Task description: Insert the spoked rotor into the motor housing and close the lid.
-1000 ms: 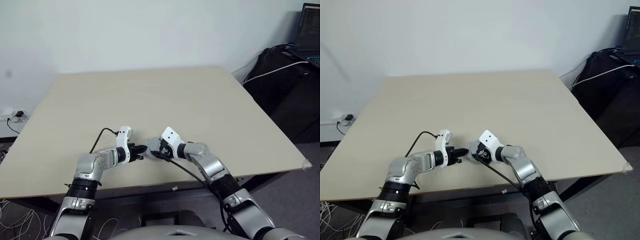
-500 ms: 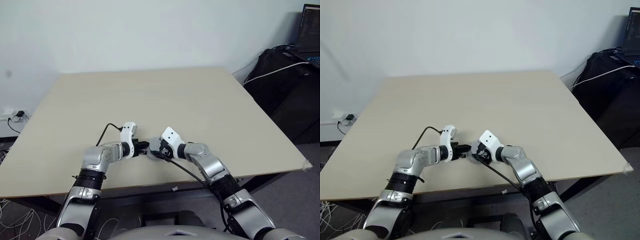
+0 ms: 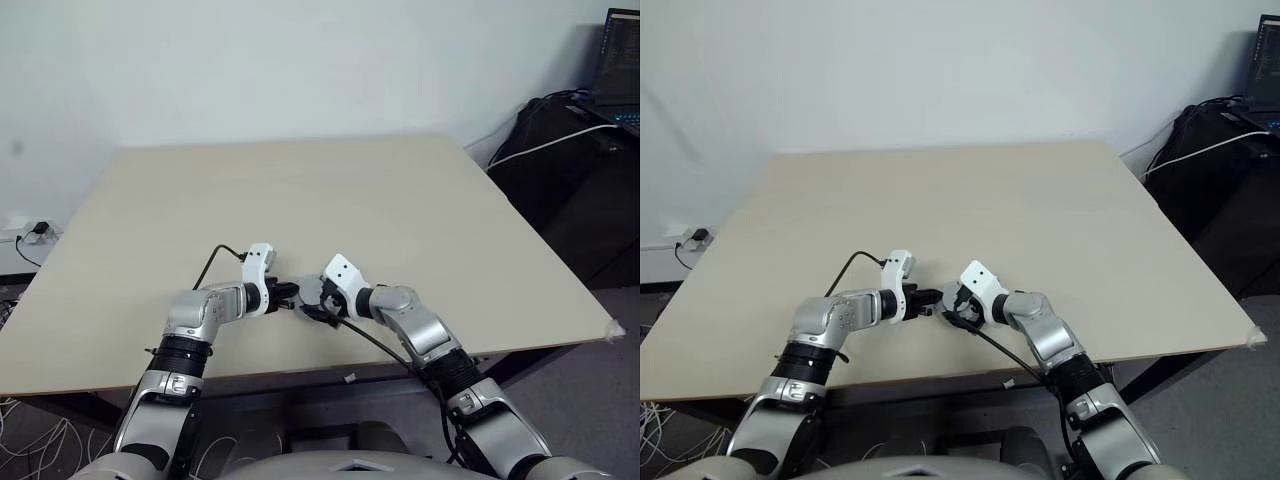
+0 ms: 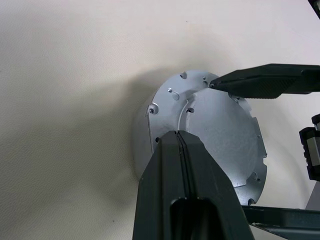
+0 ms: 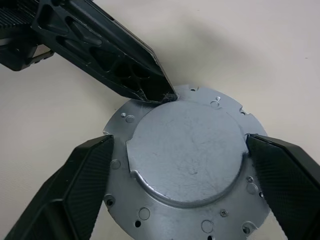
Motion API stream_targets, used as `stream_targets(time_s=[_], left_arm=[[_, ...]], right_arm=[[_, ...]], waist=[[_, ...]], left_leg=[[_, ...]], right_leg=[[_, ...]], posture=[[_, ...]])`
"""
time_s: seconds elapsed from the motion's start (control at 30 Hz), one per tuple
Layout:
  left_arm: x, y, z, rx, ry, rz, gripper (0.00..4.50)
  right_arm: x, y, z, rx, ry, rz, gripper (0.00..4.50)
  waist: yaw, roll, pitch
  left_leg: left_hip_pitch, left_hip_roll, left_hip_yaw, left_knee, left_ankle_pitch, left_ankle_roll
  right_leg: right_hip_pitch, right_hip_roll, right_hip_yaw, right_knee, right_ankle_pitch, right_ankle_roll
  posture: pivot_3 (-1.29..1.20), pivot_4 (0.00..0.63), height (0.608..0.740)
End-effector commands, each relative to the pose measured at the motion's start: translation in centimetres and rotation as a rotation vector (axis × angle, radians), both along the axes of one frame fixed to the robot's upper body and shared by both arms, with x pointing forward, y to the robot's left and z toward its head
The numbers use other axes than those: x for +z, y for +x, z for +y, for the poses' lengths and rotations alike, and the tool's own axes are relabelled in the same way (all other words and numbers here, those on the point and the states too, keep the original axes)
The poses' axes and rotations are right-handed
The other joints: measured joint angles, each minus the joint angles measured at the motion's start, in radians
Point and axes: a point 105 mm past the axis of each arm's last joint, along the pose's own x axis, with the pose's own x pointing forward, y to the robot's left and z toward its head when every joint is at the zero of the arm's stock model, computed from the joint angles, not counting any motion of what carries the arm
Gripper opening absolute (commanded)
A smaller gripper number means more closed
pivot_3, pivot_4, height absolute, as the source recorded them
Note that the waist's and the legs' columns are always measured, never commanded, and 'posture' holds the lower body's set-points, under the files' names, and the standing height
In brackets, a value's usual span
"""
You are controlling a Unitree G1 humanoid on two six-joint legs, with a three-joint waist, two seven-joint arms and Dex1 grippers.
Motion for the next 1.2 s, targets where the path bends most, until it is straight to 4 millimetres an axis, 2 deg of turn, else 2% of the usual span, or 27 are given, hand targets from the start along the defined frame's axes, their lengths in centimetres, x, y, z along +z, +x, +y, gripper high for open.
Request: stream_targets(time_s=[0.03,0.13,0.33,0.67,0.83,1.0,1.2], left_arm=[[-1.0,-0.8,-0.6,-0.036,0.019,0.046,0.0],[-1.0,-0.8,-0.6,-0.038,0.02,0.047,0.0],[-1.1,-1.0,-0.9,-0.053,0.018,0.048,0.0],[-1.1,-1.0,-1.1,-0.067,0.019,0.045,0.0],[-1.0,-1.0,-1.4,-0.078,0.015,0.04,0.0],[-1.0,-1.0,-1.4,-0.085,0.015,0.038,0.0],[-1.1,-1.0,-1.5,-0.096,0.017,0.039,0.0]], right_arm=[[-1.4,-0.7,-0.7,-0.019,-0.025,0.061,4.47],[-0.7,-0.5,-0.5,-0.018,0.002,0.043,4.47],[2.2,0.5,-0.3,-0.045,0.108,-0.017,4.47],[5.8,0.2,-0.9,-0.066,0.257,-0.008,4.47],[5.3,0.8,-3.4,-0.301,0.307,0.159,4.47],[4.0,-0.1,-5.4,-0.481,0.35,0.394,4.47],[3.3,-1.2,-4.7,-0.548,0.443,0.595,4.47]], waist=[[0.0,0.0,0.0],[0.0,0.0,0.0],[0.001,-0.001,0.001],[0.003,-0.001,0.001],[0.007,-0.001,0.001],[0.015,-0.001,0.001],[0.024,0.0,0.001]], left_leg=[[0.0,0.0,0.0,0.0,0.0,0.0],[0.0,0.0,0.0,0.0,0.0,0.0],[-0.001,0.0,-0.001,0.0,0.0,0.0],[-0.003,-0.001,-0.002,0.0,0.0,0.0],[-0.005,-0.001,-0.003,0.0,0.0,0.0],[-0.01,-0.001,-0.003,0.0,0.0,0.0],[-0.014,-0.001,-0.003,0.0,0.002,0.003]], right_leg=[[0.0,0.0,0.0,0.0,0.0,0.0],[0.0,0.0,0.0,0.0,0.0,0.0],[0.0,0.0,0.0,0.0,0.0,0.001],[-0.002,-0.001,-0.001,0.0,0.0,0.002],[-0.003,-0.001,-0.002,-0.001,0.0,0.002],[-0.009,-0.002,-0.001,0.0,0.001,0.0],[-0.013,-0.001,-0.001,0.0,0.005,-0.003]], posture=[[0.0,0.0,0.74],[0.0,0.0,0.74],[0.0,0.0,0.74],[0.0,0.0,0.74],[0.0,0.0,0.74],[0.0,0.0,0.74],[0.0,0.0,0.74]])
